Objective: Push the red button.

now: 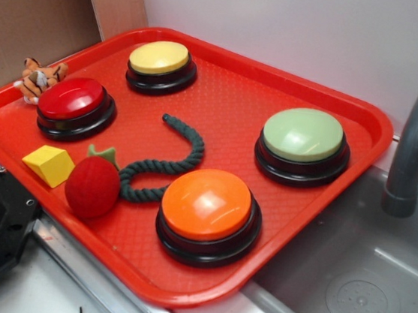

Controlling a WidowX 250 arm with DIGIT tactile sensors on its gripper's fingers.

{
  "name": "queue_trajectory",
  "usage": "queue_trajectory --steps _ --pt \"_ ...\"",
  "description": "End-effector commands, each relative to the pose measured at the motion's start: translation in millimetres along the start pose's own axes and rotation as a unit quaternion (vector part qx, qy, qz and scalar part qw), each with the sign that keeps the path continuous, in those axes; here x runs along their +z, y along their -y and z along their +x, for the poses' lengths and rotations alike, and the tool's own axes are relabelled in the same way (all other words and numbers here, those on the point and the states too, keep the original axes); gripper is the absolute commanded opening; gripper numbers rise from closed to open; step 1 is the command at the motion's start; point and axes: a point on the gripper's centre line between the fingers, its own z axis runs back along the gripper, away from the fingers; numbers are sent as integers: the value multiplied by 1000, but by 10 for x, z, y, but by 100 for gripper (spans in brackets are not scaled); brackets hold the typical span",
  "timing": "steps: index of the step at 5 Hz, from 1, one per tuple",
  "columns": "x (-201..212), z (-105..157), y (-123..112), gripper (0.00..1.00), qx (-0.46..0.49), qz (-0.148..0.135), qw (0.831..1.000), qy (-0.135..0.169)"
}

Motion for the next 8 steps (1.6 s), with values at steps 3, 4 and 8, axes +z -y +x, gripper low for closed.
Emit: queue_trajectory --steps 3,4,8 --pt "-667 412 -772 100 211 36 976 47" --pt "-993 440 -981 100 260 46 963 58" --pt "-1794 224 -1026 100 284 69 956 16"
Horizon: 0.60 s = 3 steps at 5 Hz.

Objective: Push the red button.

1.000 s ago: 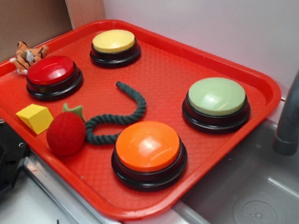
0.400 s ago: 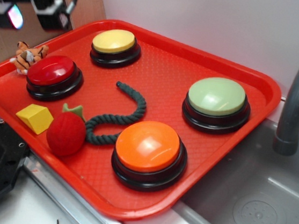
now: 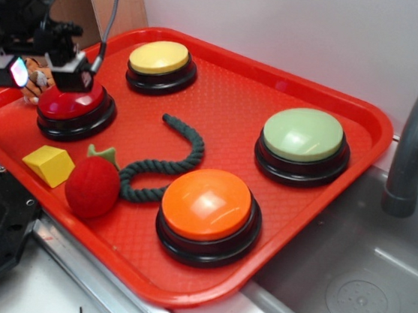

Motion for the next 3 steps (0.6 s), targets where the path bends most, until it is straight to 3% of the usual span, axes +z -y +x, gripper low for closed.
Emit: queue_trajectory --steps 1,3 --pt "-81 117 23 100 -36 5 999 -2" --pt "-106 185 -6 100 -40 1 999 -11"
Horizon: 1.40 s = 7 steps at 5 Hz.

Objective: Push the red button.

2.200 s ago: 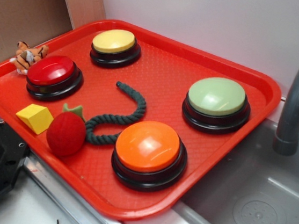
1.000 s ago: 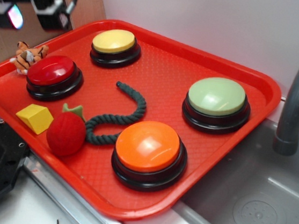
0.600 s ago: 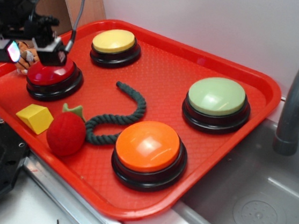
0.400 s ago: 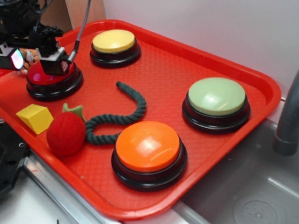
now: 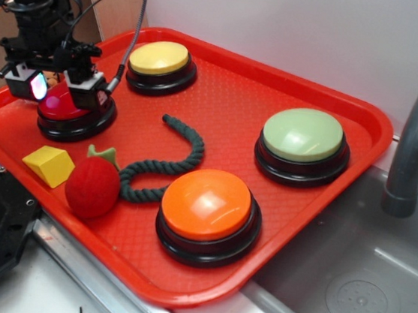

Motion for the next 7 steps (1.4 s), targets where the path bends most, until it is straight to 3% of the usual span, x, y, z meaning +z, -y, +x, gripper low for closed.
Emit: queue_trajectory --steps 1,2,4,6,7 --pt "257 -2 -97 100 -14 -13 1000 18" --pt "683 -55 -81 100 -33 -49 997 41" --pt "1061 -67 -58 100 -58 -66 995 54" --pt "996 -43 -56 100 -41 -22 998 49" --pt "975 -21 -102 100 -39 -24 998 49"
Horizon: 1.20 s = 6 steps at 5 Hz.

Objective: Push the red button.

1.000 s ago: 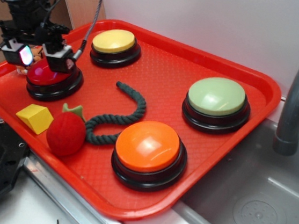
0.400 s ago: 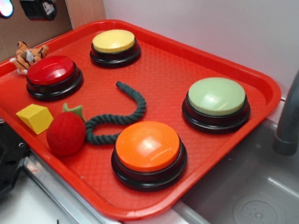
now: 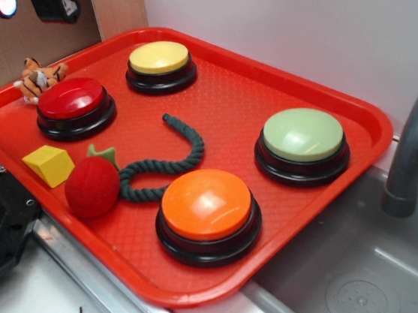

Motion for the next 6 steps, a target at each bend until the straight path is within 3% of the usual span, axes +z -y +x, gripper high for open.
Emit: queue_trajectory --steps 1,6 --pt "12 21 -104 100 3 2 1000 9" --pt "-52 -6 -102 100 5 7 1000 2"
